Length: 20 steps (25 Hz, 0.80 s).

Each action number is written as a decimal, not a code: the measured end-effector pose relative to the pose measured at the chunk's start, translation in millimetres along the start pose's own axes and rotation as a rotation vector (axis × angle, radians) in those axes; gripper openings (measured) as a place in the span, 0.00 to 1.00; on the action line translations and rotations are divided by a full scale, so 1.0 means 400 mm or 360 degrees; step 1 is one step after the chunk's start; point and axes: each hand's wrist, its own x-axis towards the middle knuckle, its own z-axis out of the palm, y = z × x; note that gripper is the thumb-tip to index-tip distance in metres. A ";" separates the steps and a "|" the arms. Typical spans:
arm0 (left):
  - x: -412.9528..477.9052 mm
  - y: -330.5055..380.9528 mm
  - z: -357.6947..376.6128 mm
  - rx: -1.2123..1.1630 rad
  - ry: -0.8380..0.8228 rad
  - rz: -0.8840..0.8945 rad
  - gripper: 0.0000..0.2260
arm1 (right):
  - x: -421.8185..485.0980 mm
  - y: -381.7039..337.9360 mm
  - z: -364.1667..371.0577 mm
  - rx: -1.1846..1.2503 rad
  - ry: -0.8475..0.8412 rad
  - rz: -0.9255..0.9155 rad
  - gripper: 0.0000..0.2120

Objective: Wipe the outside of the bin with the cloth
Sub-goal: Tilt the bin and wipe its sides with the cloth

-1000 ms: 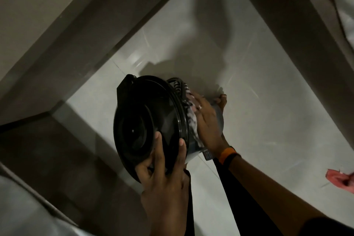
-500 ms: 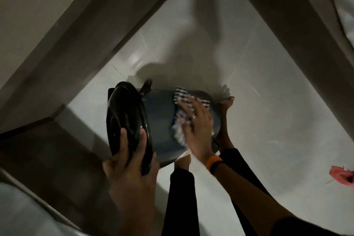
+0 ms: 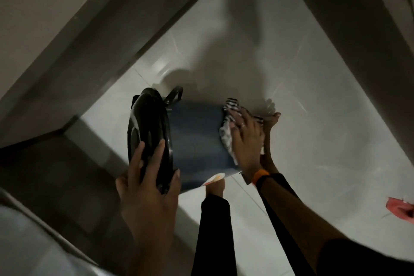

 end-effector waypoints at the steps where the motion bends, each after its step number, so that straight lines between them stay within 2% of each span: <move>1: 0.016 0.017 -0.008 -0.0005 -0.0032 -0.0065 0.32 | 0.038 0.018 -0.016 0.0050 0.0023 0.0087 0.30; 4: 0.120 0.073 -0.018 0.0151 -0.0353 -0.0269 0.42 | 0.097 0.089 -0.026 0.0287 -0.0099 0.0044 0.25; 6: 0.210 0.096 -0.018 0.0324 -0.0588 -0.0279 0.43 | 0.096 0.109 0.004 0.0454 -0.0235 0.0048 0.25; 9: 0.276 0.092 -0.042 0.0514 -0.0627 -0.0126 0.33 | 0.126 0.074 0.014 0.0496 -0.0344 0.0214 0.34; 11: 0.285 0.076 -0.066 0.0564 -0.0651 -0.0001 0.24 | 0.129 0.012 0.007 0.0286 -0.0338 0.0056 0.30; 13: 0.290 0.072 -0.084 0.0615 -0.0673 0.0088 0.22 | 0.085 -0.068 0.021 -0.0006 -0.0325 -0.0224 0.26; 15: 0.278 0.066 -0.098 0.0658 -0.0599 0.0112 0.30 | 0.014 -0.152 0.047 -0.0137 -0.0343 -0.0541 0.28; 18: 0.206 0.045 -0.118 0.0652 -0.0203 0.0178 0.37 | -0.068 -0.207 0.085 -0.0044 -0.0342 -0.1068 0.29; 19: 0.168 0.042 -0.116 0.0619 -0.0114 0.0146 0.38 | -0.067 -0.196 0.087 -0.0044 -0.0329 -0.1122 0.27; 20: 0.127 0.041 -0.106 0.0577 -0.0063 0.0082 0.39 | -0.058 -0.176 0.085 -0.0047 -0.0323 -0.1034 0.26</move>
